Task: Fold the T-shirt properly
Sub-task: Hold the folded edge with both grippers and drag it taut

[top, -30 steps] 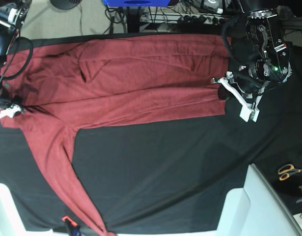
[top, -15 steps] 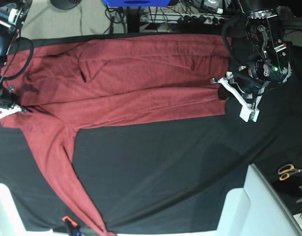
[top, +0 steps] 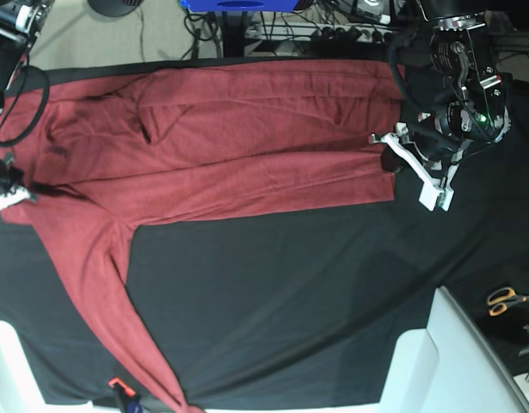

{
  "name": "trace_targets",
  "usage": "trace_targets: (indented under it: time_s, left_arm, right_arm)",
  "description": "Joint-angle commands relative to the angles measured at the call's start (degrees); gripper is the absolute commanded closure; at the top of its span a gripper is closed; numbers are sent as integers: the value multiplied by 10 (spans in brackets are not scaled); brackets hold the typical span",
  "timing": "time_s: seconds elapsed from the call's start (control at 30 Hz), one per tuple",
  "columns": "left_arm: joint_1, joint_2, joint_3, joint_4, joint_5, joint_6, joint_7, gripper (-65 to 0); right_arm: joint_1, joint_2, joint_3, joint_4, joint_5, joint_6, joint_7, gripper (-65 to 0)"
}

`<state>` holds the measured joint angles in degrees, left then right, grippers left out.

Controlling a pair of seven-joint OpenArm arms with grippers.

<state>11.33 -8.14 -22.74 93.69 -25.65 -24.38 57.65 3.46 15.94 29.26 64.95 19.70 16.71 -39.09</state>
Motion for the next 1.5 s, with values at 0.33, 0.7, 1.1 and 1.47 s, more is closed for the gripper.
trace_targets:
  time_s: [0.33,0.7,1.1,1.47]
  left_arm:
    - [23,-10,0,38,-8,-2,-7,0]
    - [40,-28,-5,59,-9,-4,20,0]
    - [39,-29,-4,59,-8,-4,18,0]
    - [42,-28,-2,59,-8,-4,17,0]
  right_arm:
    - [-19,12,3,31,4,0,6,0]
    - [-37,25,3,45,4,-1,5,0]
    - [-68,20,42,82,4,-1,-25,0]
    - [-80,0,42,82,4,-1,-25,0]
